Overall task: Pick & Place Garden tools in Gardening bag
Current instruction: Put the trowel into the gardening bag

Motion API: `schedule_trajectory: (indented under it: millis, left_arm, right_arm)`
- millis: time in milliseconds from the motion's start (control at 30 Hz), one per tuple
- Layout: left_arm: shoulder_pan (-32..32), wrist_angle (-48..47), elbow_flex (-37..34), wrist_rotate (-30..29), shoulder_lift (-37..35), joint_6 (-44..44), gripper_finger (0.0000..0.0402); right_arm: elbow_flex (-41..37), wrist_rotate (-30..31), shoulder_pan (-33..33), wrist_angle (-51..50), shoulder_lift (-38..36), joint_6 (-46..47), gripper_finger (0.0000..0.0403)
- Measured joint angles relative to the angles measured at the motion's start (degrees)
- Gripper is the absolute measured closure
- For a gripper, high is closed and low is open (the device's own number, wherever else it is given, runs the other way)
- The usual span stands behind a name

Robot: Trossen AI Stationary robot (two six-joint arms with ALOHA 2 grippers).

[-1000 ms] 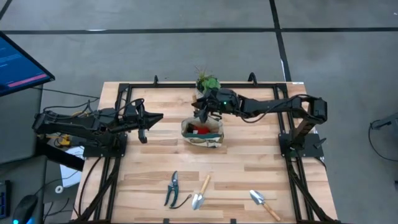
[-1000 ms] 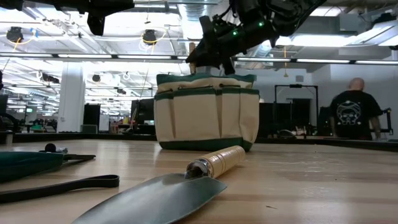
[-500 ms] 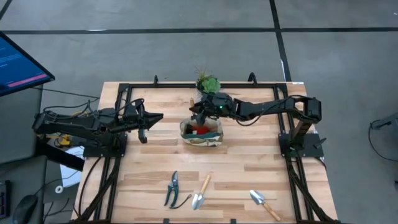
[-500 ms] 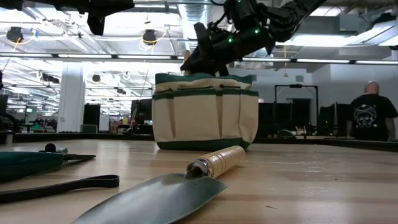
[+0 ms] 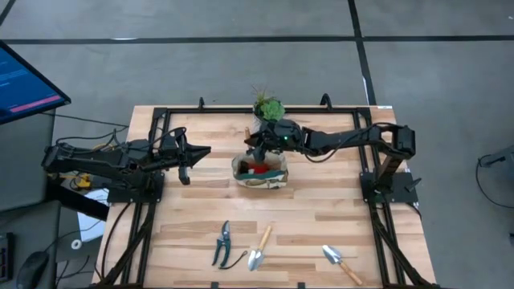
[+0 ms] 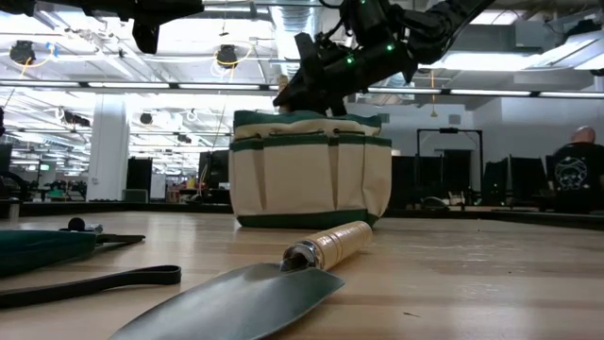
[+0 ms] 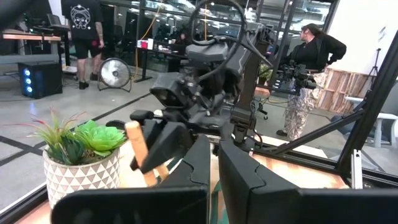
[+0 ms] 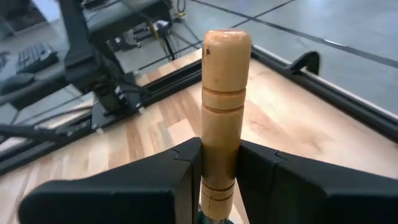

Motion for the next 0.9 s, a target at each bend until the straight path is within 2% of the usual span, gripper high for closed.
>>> schedule_trajectory:
  millis: [267,467,633,900]
  left_arm:
    - [0.0,0.0,0.0,0.0,0.0,0.0,0.04]
    - [0.0,0.0,0.0,0.0,0.0,0.0,0.04]
    - [0.0,0.0,0.0,0.0,0.0,0.0,0.04]
    - [0.0,0.0,0.0,0.0,0.0,0.0,0.04]
  right_arm:
    - [0.0,-1.3,0.0,-0.8,0.0,0.2,0.0341]
    - [0.0,-3.0,0.5,3.9,-0.9,0.5,0.0341]
    - [-0.1,-3.9,-0.1,-1.9,-0.6,0.3,0.0341]
    - [-0.1,-4.7,-0.3,-3.6,-0.7,-2.3,0.0341]
